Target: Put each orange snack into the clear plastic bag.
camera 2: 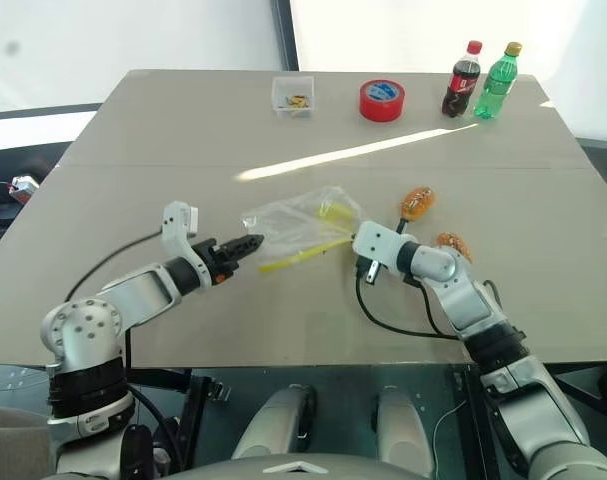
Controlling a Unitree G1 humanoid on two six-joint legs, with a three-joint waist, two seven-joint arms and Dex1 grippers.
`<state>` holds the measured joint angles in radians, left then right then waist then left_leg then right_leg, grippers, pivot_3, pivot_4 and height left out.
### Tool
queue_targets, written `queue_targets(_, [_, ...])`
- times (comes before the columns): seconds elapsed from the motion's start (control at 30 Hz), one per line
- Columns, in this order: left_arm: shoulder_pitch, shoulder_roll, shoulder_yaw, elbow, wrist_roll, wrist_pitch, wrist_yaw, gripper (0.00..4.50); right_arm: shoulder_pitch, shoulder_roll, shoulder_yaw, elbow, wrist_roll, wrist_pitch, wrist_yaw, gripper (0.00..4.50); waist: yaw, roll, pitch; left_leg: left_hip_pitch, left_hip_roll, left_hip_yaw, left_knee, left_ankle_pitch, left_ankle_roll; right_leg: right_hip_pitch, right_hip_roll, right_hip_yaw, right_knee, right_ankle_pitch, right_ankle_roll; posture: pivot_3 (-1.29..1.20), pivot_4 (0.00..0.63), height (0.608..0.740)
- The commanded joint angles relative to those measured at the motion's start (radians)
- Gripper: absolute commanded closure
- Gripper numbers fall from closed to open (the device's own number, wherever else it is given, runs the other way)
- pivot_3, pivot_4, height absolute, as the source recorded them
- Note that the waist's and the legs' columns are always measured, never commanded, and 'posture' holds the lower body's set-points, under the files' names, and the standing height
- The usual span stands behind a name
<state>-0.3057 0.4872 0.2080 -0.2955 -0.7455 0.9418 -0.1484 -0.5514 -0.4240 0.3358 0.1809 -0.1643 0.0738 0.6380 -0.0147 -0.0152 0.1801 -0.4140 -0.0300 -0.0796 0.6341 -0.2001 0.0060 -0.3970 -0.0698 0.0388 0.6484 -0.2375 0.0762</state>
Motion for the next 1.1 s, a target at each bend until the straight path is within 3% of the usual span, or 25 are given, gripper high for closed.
queue_targets(0.03, [0.01, 0.108, -0.207, -0.055, 0.322, -0.355, -0.125, 2.89, -0.064, 0.014, -0.016, 0.039, -0.036, 0.007, -0.034, 4.5, 0.0, 0.0, 0.0, 0.0, 0.0, 0.0, 0.0, 0.0, 0.0, 0.0, 0.0, 0.0, 0.0, 0.0, 0.0, 0.0, 0.15, 0.74])
queue_targets(0.2, [0.006, 0.124, -0.348, -0.066, 0.536, -0.646, -0.218, 2.89, -0.141, 0.052, 0.006, 0.125, -0.079, 0.0, -0.045, 4.5, 0.003, 0.0, 0.0, -0.002, 0.0, 0.002, -0.004, 0.002, -0.003, -0.001, -0.001, 0.001, -0.006, 0.001, 0.001, 0.0, 0.15, 0.74])
queue_targets(0.47, [0.016, 0.144, -0.439, -0.009, 0.767, -0.771, -0.261, 2.89, -0.214, 0.092, 0.003, 0.192, -0.101, 0.002, -0.041, 4.5, -0.004, 0.001, 0.0, -0.002, 0.0, 0.003, -0.01, 0.0, 0.0, -0.006, -0.001, 0.002, -0.005, 0.001, 0.001, 0.0, 0.15, 0.74])
queue_targets(0.7, [0.012, 0.168, -0.444, 0.079, 0.931, -0.854, -0.256, 2.89, -0.225, 0.105, -0.001, 0.183, -0.09, 0.008, -0.019, 4.5, -0.005, 0.001, 0.0, -0.002, 0.0, 0.004, -0.01, 0.0, 0.001, -0.007, 0.0, 0.003, -0.003, 0.001, 0.001, 0.0, 0.15, 0.74])
queue_targets(1.1, [-0.006, 0.183, -0.412, 0.163, 1.091, -0.986, -0.227, 2.89, -0.22, 0.116, -0.008, 0.171, -0.089, 0.02, -0.018, 4.5, -0.005, 0.001, 0.0, -0.002, 0.0, 0.004, -0.01, 0.0, 0.001, -0.008, 0.0, 0.003, -0.001, 0.001, 0.001, 0.0, 0.15, 0.74])
